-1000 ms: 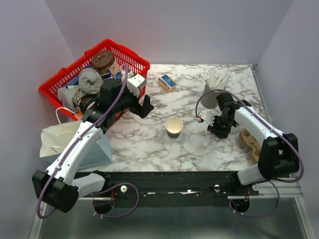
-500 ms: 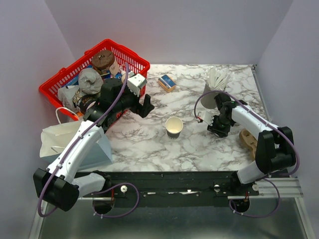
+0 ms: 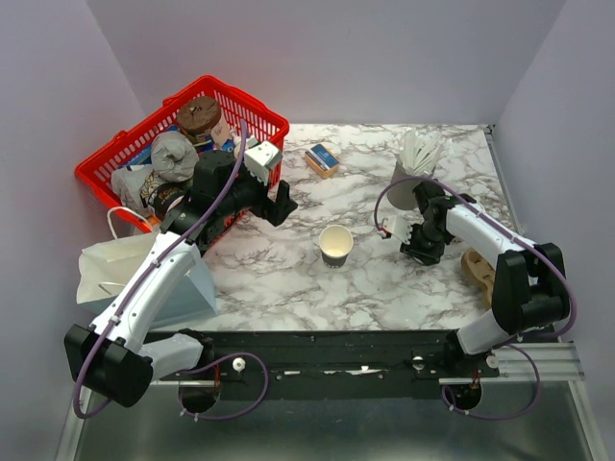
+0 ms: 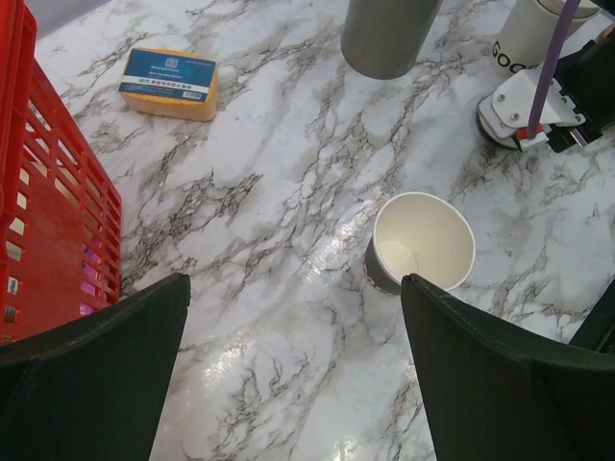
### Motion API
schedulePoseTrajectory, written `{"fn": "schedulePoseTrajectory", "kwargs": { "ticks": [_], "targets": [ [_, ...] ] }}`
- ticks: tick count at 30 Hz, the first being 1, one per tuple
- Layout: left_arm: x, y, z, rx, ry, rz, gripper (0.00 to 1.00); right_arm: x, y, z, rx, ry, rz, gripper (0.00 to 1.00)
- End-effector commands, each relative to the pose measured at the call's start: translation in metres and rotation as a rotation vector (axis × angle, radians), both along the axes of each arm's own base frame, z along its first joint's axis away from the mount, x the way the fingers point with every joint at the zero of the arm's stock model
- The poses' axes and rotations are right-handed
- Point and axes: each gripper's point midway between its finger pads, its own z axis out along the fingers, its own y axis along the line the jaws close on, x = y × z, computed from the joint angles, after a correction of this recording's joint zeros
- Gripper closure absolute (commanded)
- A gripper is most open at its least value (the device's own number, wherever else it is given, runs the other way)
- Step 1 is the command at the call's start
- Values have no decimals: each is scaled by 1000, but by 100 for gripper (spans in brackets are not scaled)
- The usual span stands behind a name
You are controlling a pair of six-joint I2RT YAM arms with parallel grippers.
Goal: Pack the takeout coffee
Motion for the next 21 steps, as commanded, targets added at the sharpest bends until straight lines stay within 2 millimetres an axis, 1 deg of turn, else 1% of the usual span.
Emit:
{"fn": "schedulePoseTrajectory", "kwargs": {
  "ticks": [1,9,17,21],
  "targets": [
    [0,-3,7,-25,-18,-15,1,-4,-5,-6,-21,13,14,62],
    [1,-4,5,-29,-16,-15,1,-2,-6,-9,-25,14,9,63],
    [0,-2,3,-27,-14,-12,1,-1,-6,-9,-28,15,8,69],
    [-1,-2,2,-26,-13,-11,1,0,-6,-10,-29,18,7,70]
  ]
}}
